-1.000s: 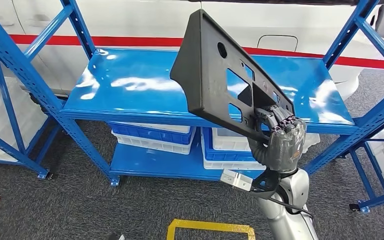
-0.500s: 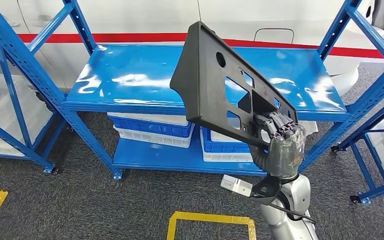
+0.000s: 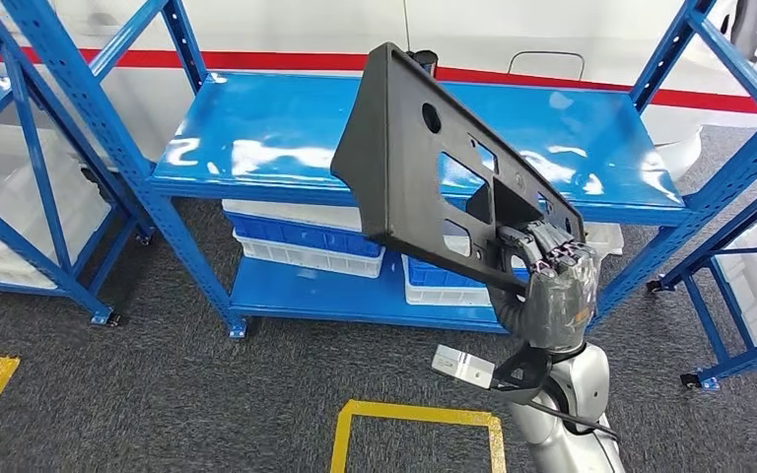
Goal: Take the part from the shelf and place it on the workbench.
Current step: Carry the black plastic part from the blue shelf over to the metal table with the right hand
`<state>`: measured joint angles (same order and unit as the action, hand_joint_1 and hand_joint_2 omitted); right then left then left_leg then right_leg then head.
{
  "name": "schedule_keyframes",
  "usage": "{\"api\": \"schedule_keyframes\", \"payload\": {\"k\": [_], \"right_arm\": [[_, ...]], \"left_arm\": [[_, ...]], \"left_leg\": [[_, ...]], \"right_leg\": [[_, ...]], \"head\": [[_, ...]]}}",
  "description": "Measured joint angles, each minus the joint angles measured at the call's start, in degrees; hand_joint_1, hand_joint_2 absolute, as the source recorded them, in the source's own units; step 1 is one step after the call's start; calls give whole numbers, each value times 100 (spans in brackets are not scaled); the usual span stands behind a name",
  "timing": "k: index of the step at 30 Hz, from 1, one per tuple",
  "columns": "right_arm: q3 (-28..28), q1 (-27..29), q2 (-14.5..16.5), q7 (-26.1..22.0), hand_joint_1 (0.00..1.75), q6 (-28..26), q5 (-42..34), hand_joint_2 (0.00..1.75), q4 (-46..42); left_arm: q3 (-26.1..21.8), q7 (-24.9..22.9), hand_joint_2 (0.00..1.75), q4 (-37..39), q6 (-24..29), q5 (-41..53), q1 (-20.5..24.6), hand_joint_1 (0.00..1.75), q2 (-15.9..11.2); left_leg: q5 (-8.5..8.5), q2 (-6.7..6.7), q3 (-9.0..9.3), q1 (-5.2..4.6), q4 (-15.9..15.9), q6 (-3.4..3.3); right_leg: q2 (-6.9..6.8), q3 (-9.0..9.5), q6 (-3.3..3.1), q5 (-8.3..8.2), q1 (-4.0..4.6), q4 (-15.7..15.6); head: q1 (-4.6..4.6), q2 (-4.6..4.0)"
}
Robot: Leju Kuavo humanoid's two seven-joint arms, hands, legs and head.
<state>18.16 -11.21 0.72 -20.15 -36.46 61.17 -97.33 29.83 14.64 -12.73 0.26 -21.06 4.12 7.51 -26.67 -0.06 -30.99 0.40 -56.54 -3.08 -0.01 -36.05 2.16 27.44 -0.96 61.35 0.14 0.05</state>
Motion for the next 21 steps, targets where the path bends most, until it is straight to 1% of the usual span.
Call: {"api": "schedule_keyframes", "payload": {"k": [1, 2, 3, 4, 5, 6, 7, 8, 9, 10, 11, 12, 13, 14, 15, 16, 17, 18, 19, 20, 21], "right_arm": [[5, 2, -3, 0, 175, 0, -1, 175, -1], [11, 6, -5, 0, 175, 0, -1, 175, -2], [15, 12, -9, 0, 175, 0, -2, 175, -2], [18, 17, -13, 0, 175, 0, -2, 175, -2], [19, 22, -16, 0, 175, 0, -3, 175, -2], [20, 25, -19, 0, 175, 0, -3, 175, -2], [21, 25, -21, 0, 175, 0, -3, 175, -3], [24, 24, -22, 0, 175, 0, -3, 175, -6], [27, 25, -23, 0, 175, 0, -2, 175, -8], [29, 24, -25, 0, 175, 0, -2, 175, -10], [30, 26, -27, 0, 175, 0, -2, 175, -10], [31, 26, -30, 0, 175, 0, -2, 175, -10], [32, 22, -30, 0, 175, 0, -2, 175, -10], [33, 20, -29, 0, 175, 0, -2, 175, -10], [35, 18, -28, 0, 175, 0, -1, 175, -10], [37, 17, -27, 0, 175, 0, 0, 175, -10], [37, 19, -26, 0, 175, 0, 0, 175, -10], [38, 23, -25, 0, 175, 0, -6, 175, -10], [38, 29, -27, -6, 175, 0, -23, 175, -10], [38, 36, -31, -16, 175, 0, -49, 175, -10], [38, 46, -39, -32, 175, 0, -82, 175, -10]], "left_arm": [[0, 1, 175, 1, 0, -1, 0, 0, 3], [0, 1, 175, 2, 0, -1, -2, 0, 4], [1, 2, 175, 3, 0, -1, -4, 0, 5], [1, 2, 175, 4, 0, -1, -5, 0, 5], [1, 1, 175, 6, 0, -1, -6, 0, 6], [1, 2, 175, 7, 0, -1, -6, 0, 8], [1, 2, 175, 8, 0, -1, -5, 0, 10], [1, 1, 175, 8, 0, -1, -4, 0, 14], [1, 2, 175, 8, -1, -1, -4, 0, 16], [1, 2, 175, 8, -1, -1, -5, 0, 19], [1, 2, 175, 9, -2, -1, -6, 0, 21], [2, 2, 175, 11, -2, -1, -8, 0, 23], [2, 2, 175, 14, -1, -1, -8, 0, 22], [3, 2, 175, 16, -1, -1, -10, 0, 22], [3, 2, 175, 17, 0, -1, -11, 0, 20], [3, 2, 175, 19, 0, -1, -12, 0, 17], [3, 2, 175, 19, 0, -6, -13, 0, 16], [2, -1, 175, 19, 3, -37, -14, 0, 15], [-8, -8, 175, 20, 14, -104, -16, 0, 18], [-26, -16, 175, 20, 31, -188, -22, 0, 26], [-54, -23, 175, 21, 56, -278, -28, 0, 39]], "left_leg": [[49, 9, -64, -13, -1, -30], [96, 16, -132, -23, -3, -47], [146, 22, -200, -35, -6, -52], [195, 26, -265, -45, -8, -52], [242, 27, -324, -54, -10, -46], [284, 27, -374, -62, -12, -37], [324, 25, -412, -68, -16, -23], [363, 22, -446, -79, -21, -1], [402, 19, -466, -90, -23, 28], [437, 17, -480, -96, -27, 58], [472, 16, -491, -98, -24, 91], [500, 15, -499, -94, -21, 127], [472, 9, -525, -80, -49, 162], [345, 3, -576, -64, -153, 201], [136, -4, -659, -46, -360, 240], [-143, -10, -773, -25, -689, 277], [-409, -11, -897, -7, -1083, 313], [-578, -11, -989, 10, -1434, 346], [-639, -10, -1009, 29, -1651, 372], [-588, -9, -922, 50, -1653, 390], [-459, -7, -718, 68, -1427, 399]], "right_leg": [[0, -142, -29, 239, -9, 360], [1, -273, -40, 459, -10, 764], [1, -360, -26, 607, -10, 1101], [0, -354, 8, 653, -10, 1259], [0, -225, 53, 602, -8, 1180], [0, 20, 93, 488, -4, 872], [-1, 337, 108, 379, -1, 416], [1, 637, 89, 310, 17, -31], [3, 832, 54, 271, 37, -351], [10, 916, 12, 268, 57, -530], [16, 908, -28, 258, 82, -574], [18, 866, -70, 225, 71, -577], [15, 845, -124, 191, 48, -587], [7, 825, -197, 141, 24, -594], [-2, 796, -262, 84, -4, -603], [-10, 749, -305, 30, -9, -600], [-13, 685, -327, -20, -5, -595], [-14, 620, -322, -64, -1, -587], [-14, 554, -310, -104, 0, -574], [-13, 494, -292, -135, -2, -556], [-12, 439, -272, -159, -6, -530]], "head": [[10, 0], [22, -1], [22, -1], [22, -1], [22, -1], [22, -1], [22, -1], [21, -1], [17, -1], [19, -1], [17, -1], [19, -1], [22, -1], [14, -1], [10, -1], [4, -1], [-3, -1], [-4, -1], [-6, -1], [-8, -1], [-9, -1]]}}
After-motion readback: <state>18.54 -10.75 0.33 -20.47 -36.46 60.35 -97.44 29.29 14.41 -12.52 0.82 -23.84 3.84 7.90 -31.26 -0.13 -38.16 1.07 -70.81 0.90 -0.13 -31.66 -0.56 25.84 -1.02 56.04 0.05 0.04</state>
